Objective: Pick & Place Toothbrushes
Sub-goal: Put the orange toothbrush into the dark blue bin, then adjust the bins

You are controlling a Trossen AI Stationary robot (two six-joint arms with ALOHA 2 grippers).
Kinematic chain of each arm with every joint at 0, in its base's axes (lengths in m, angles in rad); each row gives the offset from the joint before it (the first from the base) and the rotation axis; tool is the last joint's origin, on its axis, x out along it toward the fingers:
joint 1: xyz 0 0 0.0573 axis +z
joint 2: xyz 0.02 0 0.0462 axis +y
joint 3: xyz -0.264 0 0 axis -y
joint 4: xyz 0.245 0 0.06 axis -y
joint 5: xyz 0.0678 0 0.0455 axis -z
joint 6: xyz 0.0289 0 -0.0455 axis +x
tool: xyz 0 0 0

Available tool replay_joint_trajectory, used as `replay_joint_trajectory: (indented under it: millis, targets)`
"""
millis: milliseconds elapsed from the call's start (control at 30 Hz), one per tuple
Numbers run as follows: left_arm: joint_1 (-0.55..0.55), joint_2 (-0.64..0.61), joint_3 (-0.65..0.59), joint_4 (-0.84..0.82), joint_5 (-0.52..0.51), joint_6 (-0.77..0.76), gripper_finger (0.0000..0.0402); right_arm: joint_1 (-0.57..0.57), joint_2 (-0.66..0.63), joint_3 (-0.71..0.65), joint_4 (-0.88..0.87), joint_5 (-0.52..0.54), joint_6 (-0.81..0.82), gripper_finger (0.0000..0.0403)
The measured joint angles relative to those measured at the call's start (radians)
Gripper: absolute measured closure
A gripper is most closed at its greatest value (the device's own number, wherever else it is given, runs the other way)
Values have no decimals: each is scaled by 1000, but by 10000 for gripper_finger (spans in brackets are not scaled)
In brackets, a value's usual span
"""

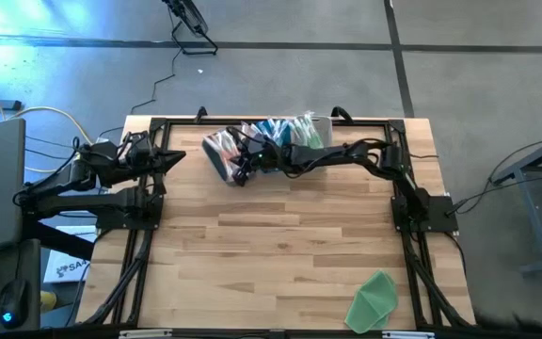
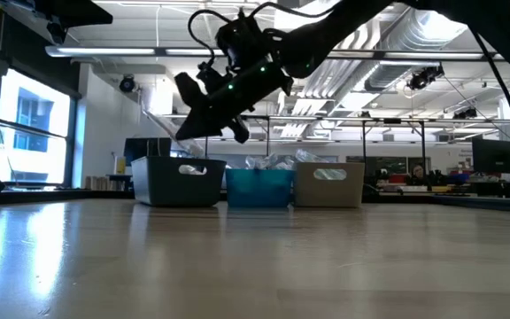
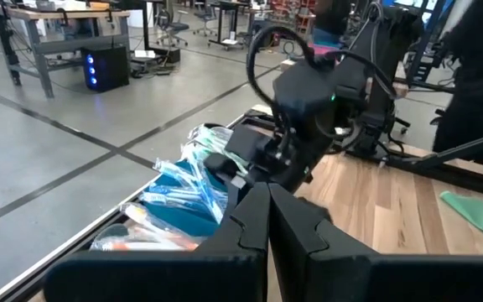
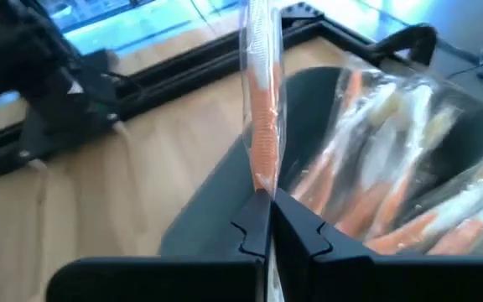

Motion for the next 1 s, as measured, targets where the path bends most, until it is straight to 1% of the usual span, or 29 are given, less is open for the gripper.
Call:
replay_joint_trajectory:
  millis: [100, 200, 300, 400, 567, 667, 733, 833, 933, 1000]
  targets:
    - [0, 0, 0, 0, 0, 0, 402, -3, 10, 1, 16, 22, -30, 399]
    - [0, 0, 0, 0, 0, 0, 402, -7, 11, 0, 20, 8, -37, 394]
    - [0, 0, 0, 0, 0, 0, 402, -8, 11, 0, 14, 6, -38, 378]
    - [0, 0, 0, 0, 0, 0, 402, -8, 11, 0, 10, 18, -54, 346]
    - [0, 0, 0, 0, 0, 0, 402, -12, 11, 0, -4, 41, -50, 271]
    - [0, 0, 0, 0, 0, 0, 402, -13, -16, -1, -9, 31, -53, 248]
    - [0, 0, 0, 0, 0, 0, 402, -12, -57, -1, -15, -5, -54, 244]
    - [0, 0, 0, 0, 0, -42, 402, -12, -116, 1, -25, -101, -56, 254]
    - [0, 0, 0, 0, 0, -103, 402, -12, -165, 0, -54, -193, -56, 279]
    - [0, 0, 0, 0, 0, -122, 402, -12, -210, -1, -112, -236, -59, 303]
